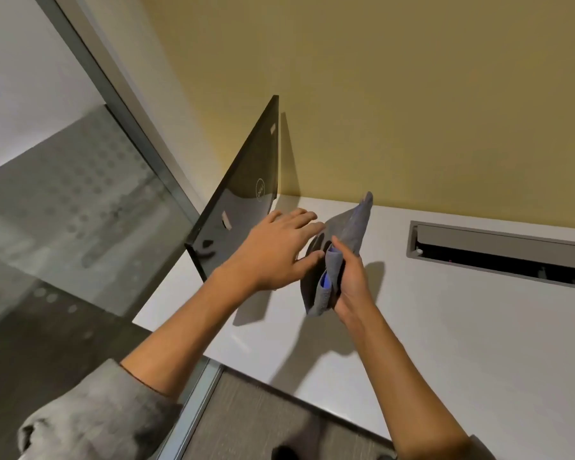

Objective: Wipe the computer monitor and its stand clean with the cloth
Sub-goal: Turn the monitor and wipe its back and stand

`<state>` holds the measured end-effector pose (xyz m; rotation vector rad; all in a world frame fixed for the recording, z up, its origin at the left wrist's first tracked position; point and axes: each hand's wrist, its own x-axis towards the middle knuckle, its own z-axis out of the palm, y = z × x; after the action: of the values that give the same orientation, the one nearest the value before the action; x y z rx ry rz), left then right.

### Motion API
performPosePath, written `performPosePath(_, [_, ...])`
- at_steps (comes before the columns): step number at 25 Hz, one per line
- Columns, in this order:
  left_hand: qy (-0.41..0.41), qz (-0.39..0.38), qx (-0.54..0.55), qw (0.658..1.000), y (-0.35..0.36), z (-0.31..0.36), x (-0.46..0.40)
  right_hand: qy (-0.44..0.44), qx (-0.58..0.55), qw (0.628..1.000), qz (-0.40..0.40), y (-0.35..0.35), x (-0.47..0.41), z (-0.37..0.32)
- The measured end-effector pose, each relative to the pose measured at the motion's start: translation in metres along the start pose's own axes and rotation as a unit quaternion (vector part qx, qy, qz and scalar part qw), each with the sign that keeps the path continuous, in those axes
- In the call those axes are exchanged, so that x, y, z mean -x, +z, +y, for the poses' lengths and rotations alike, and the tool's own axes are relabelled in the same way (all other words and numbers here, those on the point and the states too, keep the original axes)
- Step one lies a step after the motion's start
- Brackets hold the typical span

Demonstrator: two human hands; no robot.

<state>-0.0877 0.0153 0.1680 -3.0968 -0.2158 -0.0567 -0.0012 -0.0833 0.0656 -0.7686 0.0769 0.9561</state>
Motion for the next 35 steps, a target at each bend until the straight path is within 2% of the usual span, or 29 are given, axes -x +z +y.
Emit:
performPosePath(2, [-0.009,-0.025,-0.073,0.997,-0.026,-0.04,0.012,-0.021,0.03,0.999,0.027,0.027,-0.001,0.02])
performPosePath(5, [-0.017,-0.028,-0.123,0.992,-0.052,-0.096,0.022,-0.037,0.017,0.999,0.014,0.062,0.0,0.045])
performPosePath(8, [-0.024,-0.024,-0.113,0.993,-0.06,-0.135,0.027,-0.045,0.024,0.999,0.01,0.102,-0.003,0.07])
performPosePath(14, [0.018,-0.04,-0.094,0.995,-0.04,-0.167,0.029,-0.073,0.061,0.995,0.016,0.174,-0.018,0.108])
performPosePath(19, [0.004,-0.057,-0.037,0.998,-0.031,-0.169,0.021,-0.07,0.1,0.99,0.072,0.161,-0.048,0.129])
performPosePath(25, [-0.005,-0.058,-0.035,0.998,-0.032,-0.178,0.005,0.073,0.096,0.982,0.143,0.108,-0.057,0.174])
performPosePath(27, [-0.013,-0.065,-0.049,0.997,-0.034,-0.18,-0.003,0.105,0.092,0.978,0.152,0.101,-0.059,0.168])
performPosePath(29, [-0.029,-0.068,-0.057,0.996,-0.035,-0.182,-0.012,0.071,0.075,0.983,0.149,0.103,-0.065,0.139])
performPosePath(32, [-0.054,-0.089,-0.057,0.993,-0.038,-0.182,-0.029,-0.033,0.068,0.995,0.064,0.132,-0.081,0.082])
performPosePath(35, [-0.079,-0.107,-0.064,0.989,-0.037,-0.178,-0.047,-0.081,0.124,0.989,-0.007,0.168,-0.11,0.047])
